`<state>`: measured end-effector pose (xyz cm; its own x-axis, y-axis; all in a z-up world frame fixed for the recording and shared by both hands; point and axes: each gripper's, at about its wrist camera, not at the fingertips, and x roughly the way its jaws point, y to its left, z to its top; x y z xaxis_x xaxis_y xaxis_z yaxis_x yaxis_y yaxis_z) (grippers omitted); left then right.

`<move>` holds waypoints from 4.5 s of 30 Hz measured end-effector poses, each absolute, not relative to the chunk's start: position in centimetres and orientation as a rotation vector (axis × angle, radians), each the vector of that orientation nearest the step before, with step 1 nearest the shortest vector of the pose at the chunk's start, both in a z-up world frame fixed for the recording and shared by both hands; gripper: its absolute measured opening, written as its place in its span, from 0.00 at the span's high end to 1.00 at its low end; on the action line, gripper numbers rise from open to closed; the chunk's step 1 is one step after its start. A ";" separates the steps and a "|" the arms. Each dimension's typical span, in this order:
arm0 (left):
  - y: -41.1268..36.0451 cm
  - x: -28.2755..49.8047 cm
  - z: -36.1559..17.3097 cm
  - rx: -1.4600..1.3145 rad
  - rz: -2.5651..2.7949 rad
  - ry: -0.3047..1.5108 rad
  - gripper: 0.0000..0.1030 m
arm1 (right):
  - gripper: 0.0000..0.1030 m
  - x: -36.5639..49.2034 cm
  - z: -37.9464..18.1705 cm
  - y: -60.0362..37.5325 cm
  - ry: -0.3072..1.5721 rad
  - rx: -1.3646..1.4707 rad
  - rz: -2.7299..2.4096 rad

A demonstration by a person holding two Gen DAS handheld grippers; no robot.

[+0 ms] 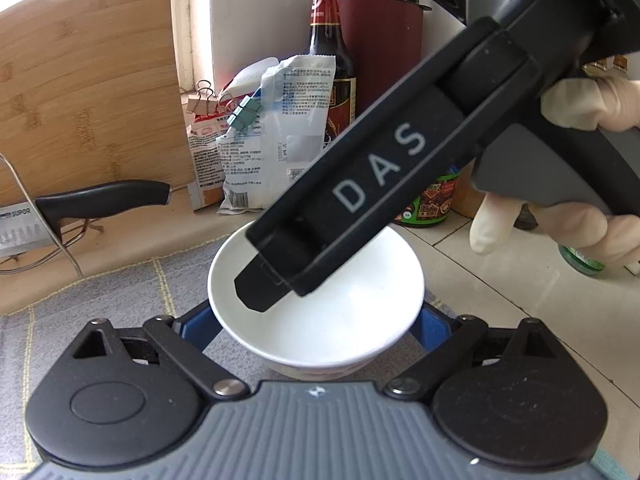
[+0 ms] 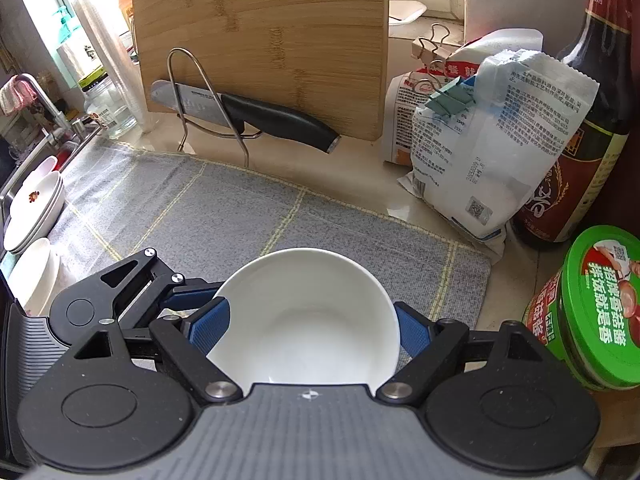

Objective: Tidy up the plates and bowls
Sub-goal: 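Carry the floral bowl with the right gripper over the nested bowls, then lower the bowl into the nested bowls and open the right gripper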

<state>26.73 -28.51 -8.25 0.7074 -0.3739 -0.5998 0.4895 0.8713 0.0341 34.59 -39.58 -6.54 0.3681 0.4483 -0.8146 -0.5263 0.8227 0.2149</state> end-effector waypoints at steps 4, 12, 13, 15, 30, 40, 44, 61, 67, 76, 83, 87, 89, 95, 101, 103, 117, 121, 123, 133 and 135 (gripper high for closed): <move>-27.9 25.5 -7.2 0.194 -0.468 0.636 0.07 | 0.12 33.5 -5.8 -39.0 1.017 -0.080 0.651; -26.0 23.0 -5.3 0.173 -0.437 0.659 0.07 | 0.12 30.5 -3.7 -36.9 0.997 -0.093 0.701; -25.7 22.7 -5.1 0.173 -0.432 0.660 0.07 | 0.12 30.1 -3.5 -36.6 0.996 -0.095 0.706; -25.1 22.1 -4.7 0.178 -0.427 0.660 0.07 | 0.12 29.4 -3.1 -36.0 0.993 -0.094 0.718; -17.7 17.2 -1.6 0.129 -0.312 0.645 0.07 | 0.12 25.3 0.0 -28.4 0.952 -0.136 0.831; -11.8 14.7 -0.5 0.093 -0.204 0.633 0.07 | 0.12 24.0 1.4 -21.4 0.918 -0.193 0.937; -9.8 14.0 -0.4 0.075 -0.171 0.635 0.07 | 0.12 23.7 1.5 -18.8 0.916 -0.213 0.968; -5.2 12.7 -1.3 0.024 -0.122 0.667 0.07 | 0.12 23.3 0.0 -11.9 0.958 -0.256 1.022; -4.8 13.2 -1.9 0.014 -0.131 0.683 0.07 | 0.12 23.3 -0.9 -11.3 0.982 -0.267 1.008; -4.7 13.3 -2.8 0.009 -0.135 0.703 0.07 | 0.12 23.3 -1.7 -10.9 0.995 -0.274 0.998; -4.8 13.4 -3.2 0.022 -0.138 0.716 0.07 | 0.12 23.4 -2.2 -11.1 1.001 -0.257 0.997; -4.9 13.5 -3.3 0.029 -0.138 0.718 0.07 | 0.12 23.4 -2.5 -11.2 1.003 -0.255 0.992; -4.8 13.6 -3.3 0.027 -0.139 0.717 0.07 | 0.12 23.5 -2.5 -11.2 1.004 -0.253 0.993; -4.7 13.6 -3.4 0.021 -0.140 0.716 0.06 | 0.12 23.5 -2.7 -11.2 0.999 -0.245 0.993; -4.7 13.7 -3.4 0.030 -0.141 0.717 0.05 | 0.12 23.6 -2.9 -11.2 1.000 -0.245 0.991; -4.7 13.7 -3.5 0.031 -0.143 0.716 0.04 | 0.12 23.5 -2.9 -11.2 1.000 -0.243 0.992; -4.5 13.4 -3.3 0.051 -0.148 0.715 0.02 | 0.06 23.2 -3.1 -11.5 0.995 -0.252 0.988; -4.2 12.8 -3.1 0.056 -0.147 0.717 0.02 | 0.03 22.4 -3.2 -11.4 0.981 -0.270 0.982; -4.1 12.5 -3.1 0.057 -0.144 0.721 0.02 | 0.02 22.0 -3.3 -11.4 0.970 -0.287 0.974; -3.5 11.4 -3.1 0.046 -0.170 0.733 0.02 | 0.01 21.0 -3.7 -11.7 0.948 -0.306 0.931; -3.3 11.4 -3.3 0.048 -0.177 0.741 0.02 | 0.01 20.7 -3.7 -11.8 0.940 -0.314 0.916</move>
<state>11.36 -3.34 -3.27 0.7235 -0.1428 -0.6754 0.1769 0.9840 -0.0185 20.75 -11.80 -3.73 0.2617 0.5358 -0.8027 -0.7888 0.5981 0.1420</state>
